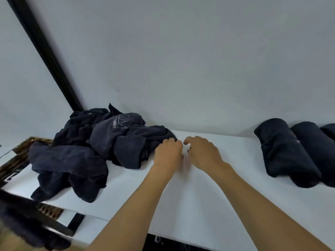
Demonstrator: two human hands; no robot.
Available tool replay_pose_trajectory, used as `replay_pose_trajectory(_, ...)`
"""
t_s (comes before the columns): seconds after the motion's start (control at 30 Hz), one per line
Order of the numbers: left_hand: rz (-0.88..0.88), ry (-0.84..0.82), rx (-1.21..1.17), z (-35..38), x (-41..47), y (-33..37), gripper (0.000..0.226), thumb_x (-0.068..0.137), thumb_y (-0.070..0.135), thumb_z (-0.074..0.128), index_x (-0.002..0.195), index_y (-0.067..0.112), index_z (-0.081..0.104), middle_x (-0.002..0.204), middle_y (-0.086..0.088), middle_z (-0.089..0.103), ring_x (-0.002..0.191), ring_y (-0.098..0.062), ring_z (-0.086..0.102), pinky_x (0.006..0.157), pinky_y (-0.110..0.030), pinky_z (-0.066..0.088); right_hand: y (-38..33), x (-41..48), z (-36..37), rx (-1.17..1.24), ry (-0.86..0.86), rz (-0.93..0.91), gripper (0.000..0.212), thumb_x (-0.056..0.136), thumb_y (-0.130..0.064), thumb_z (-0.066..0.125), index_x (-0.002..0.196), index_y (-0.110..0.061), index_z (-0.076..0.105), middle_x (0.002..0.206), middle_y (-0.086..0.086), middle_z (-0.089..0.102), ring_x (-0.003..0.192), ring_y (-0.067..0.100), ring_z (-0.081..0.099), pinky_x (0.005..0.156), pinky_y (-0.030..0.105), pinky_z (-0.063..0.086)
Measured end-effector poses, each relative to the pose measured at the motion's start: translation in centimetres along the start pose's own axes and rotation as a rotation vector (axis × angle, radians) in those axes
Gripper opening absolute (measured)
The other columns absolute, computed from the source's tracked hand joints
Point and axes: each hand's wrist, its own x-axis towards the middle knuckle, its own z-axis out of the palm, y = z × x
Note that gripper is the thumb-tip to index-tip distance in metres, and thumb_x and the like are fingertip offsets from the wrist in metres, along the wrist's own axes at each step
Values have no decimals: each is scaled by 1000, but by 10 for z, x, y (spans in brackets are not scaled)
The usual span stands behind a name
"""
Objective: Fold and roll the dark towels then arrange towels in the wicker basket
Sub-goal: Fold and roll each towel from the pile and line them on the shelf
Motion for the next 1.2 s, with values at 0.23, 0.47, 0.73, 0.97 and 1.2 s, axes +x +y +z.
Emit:
replay_pose_trajectory(0.23, -59, -45, -123, -17, -3, -31, 13, 89, 24, 56, 95, 13, 62, 93, -4, 65, 81, -22, 56, 66, -33, 48, -22, 15, 11, 12, -115, -134, 25, 87, -17, 51, 109, -26, 60, 105, 1, 50, 91, 26, 58, 68, 33, 45)
replay_pose_trajectory(0.47, 3, 23, 32, -3, -11, -35, 20, 94, 20, 48, 111, 14, 58, 113, -4, 59, 101, -23, 56, 68, -31, 42, -28, 12, 21, -122, -24, -237, 9, 94, -17, 44, 92, -18, 53, 92, -3, 42, 81, 21, 46, 66, 32, 38)
replay_pose_trajectory(0.73, 98, 446, -478, -140, 6, -23, 12, 92, 19, 49, 101, 14, 58, 83, -1, 65, 69, -22, 62, 67, -35, 49, -48, 19, -93, 750, 258, -310, 10, 92, -16, 55, 95, -24, 50, 97, 1, 67, 91, 19, 65, 77, 31, 49)
replay_pose_trajectory(0.97, 321, 703, -792, -291, 26, 12, 17, 96, 6, 46, 109, 6, 57, 85, 1, 60, 55, -19, 69, 54, -28, 59, -82, 18, -201, 785, 408, -352, 18, 90, -7, 46, 85, -21, 56, 78, -2, 58, 68, 12, 55, 63, 28, 47)
replay_pose_trajectory(1.2, 391, 826, -592, -362, 39, 19, 17, 92, -2, 55, 98, 5, 69, 93, -11, 66, 67, -24, 70, 58, -26, 59, -51, -2, -252, 747, 359, -314, 24, 97, -34, 56, 84, -15, 63, 75, -4, 65, 64, 8, 61, 60, 22, 46)
